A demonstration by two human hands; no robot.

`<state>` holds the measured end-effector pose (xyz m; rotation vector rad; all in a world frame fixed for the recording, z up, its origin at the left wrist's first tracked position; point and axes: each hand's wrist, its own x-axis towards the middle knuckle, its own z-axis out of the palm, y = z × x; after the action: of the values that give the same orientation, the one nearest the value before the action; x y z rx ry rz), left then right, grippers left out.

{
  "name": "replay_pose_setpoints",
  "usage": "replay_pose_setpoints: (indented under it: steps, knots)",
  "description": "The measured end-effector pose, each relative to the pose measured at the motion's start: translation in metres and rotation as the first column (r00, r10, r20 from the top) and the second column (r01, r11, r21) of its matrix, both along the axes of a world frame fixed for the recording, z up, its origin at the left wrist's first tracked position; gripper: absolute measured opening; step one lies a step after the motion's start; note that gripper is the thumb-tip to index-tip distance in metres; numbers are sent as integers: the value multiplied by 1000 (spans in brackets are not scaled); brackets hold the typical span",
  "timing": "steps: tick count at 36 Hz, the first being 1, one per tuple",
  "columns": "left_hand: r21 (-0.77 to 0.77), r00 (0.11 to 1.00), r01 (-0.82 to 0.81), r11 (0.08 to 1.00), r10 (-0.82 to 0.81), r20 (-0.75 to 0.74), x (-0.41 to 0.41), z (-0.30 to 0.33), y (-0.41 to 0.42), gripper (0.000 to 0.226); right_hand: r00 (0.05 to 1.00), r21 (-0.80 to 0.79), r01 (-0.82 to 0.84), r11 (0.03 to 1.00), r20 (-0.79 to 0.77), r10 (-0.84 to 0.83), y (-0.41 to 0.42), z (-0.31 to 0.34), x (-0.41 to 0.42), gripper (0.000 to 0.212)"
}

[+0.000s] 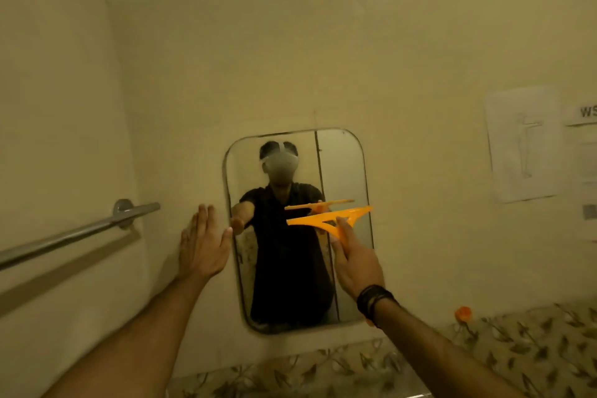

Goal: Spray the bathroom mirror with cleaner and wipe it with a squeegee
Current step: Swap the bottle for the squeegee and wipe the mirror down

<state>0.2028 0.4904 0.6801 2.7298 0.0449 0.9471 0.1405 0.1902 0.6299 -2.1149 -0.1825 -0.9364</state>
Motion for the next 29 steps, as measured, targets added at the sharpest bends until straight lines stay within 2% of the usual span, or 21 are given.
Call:
replay_pose_setpoints:
  steps: [7,16,20,25,29]
  knots:
    - [17,996,-73,997,72,48,-3,16,-8,69,997,-28,74,997,20,-73,-28,31,7,52]
    - [74,993,-84,994,77,88,-5,27,-18,67,995,-73,50,996,89,-44,-37,72,16,52]
    - [66,992,-87,994,80,95,0,30,-13,68,990,-225,21,974,140,11,-33,93,18,53]
    - [61,991,-92,994,86,99,8,29,-6,68,973,-436,47,899,222,57,-22,122,19,50]
    - [120,995,-87,989,79,67,20,25,2,68,953,-624,120,772,290,87,-11,142,32,50]
